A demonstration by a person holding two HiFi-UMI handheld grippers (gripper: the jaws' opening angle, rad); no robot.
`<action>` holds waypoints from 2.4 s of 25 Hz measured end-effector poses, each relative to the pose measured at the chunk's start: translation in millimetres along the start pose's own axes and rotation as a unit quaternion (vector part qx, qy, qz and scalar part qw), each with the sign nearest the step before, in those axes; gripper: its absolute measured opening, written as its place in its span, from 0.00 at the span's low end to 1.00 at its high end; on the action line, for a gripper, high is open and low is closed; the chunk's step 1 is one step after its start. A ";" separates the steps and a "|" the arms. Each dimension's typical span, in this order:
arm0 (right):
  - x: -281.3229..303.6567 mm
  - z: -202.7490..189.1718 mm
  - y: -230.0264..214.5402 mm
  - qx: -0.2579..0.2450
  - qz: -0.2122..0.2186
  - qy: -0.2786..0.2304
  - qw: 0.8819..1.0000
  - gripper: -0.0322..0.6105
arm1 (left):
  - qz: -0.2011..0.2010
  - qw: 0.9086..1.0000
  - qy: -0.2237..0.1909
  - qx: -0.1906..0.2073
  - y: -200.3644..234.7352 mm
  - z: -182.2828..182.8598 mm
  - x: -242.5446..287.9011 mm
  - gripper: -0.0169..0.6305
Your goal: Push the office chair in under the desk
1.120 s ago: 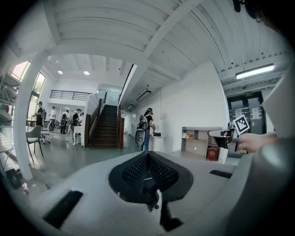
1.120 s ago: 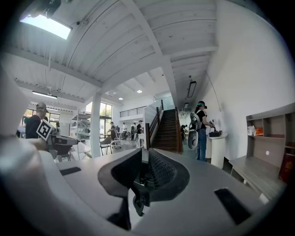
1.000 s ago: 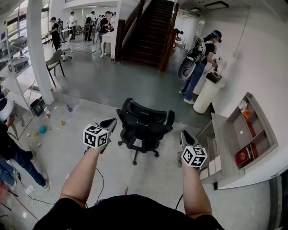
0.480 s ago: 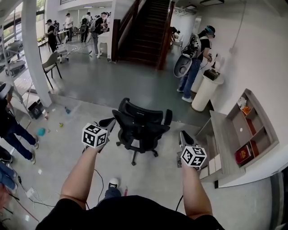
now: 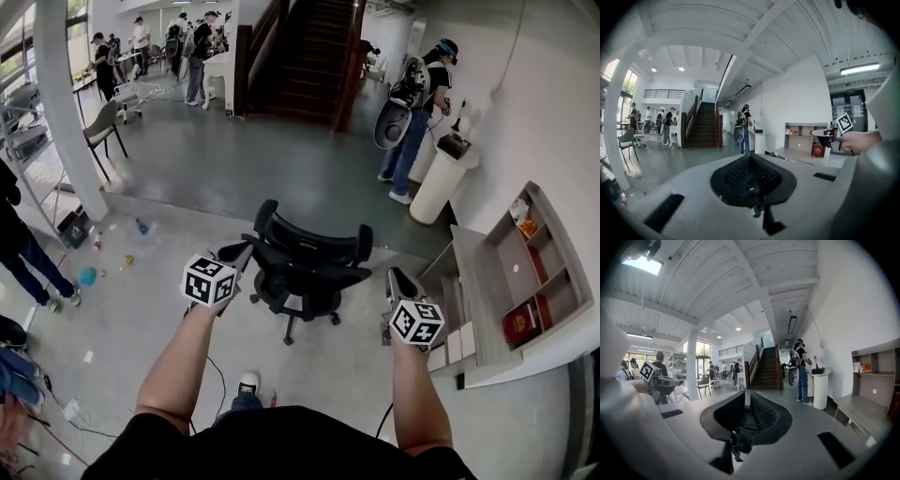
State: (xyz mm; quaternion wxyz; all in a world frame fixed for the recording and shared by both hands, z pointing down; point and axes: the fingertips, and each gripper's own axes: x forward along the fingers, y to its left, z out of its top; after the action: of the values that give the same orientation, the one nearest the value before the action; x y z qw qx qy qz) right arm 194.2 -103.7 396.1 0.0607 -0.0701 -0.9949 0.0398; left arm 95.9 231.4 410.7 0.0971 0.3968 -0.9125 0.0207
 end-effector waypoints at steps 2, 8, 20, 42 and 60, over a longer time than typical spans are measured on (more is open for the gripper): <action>23.5 -2.8 2.6 -0.001 -0.002 0.003 1.000 0.11 | -0.003 1.000 0.002 -0.005 20.9 -3.9 14.9 0.05; 105.2 9.3 15.6 -0.003 -0.016 0.011 1.000 0.11 | -0.025 1.000 -0.001 -0.006 88.0 8.5 62.9 0.05; 203.7 32.1 39.8 -0.016 -0.039 0.009 0.999 0.11 | -0.054 0.999 -0.002 0.000 190.7 23.6 125.3 0.05; 248.3 37.8 35.4 -0.019 -0.083 -0.003 0.996 0.11 | -0.102 0.994 -0.022 0.008 227.9 23.0 174.2 0.05; 231.3 32.0 -40.4 -0.052 -0.061 0.007 0.997 0.11 | -0.070 0.997 -0.016 0.005 175.9 33.3 200.7 0.05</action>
State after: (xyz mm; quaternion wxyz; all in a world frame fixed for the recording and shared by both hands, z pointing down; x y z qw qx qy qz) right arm -42.6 -112.4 394.6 0.0663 -0.0122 -0.9976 -0.0158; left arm -171.2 203.3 423.8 0.0817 0.4608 -0.8837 0.0117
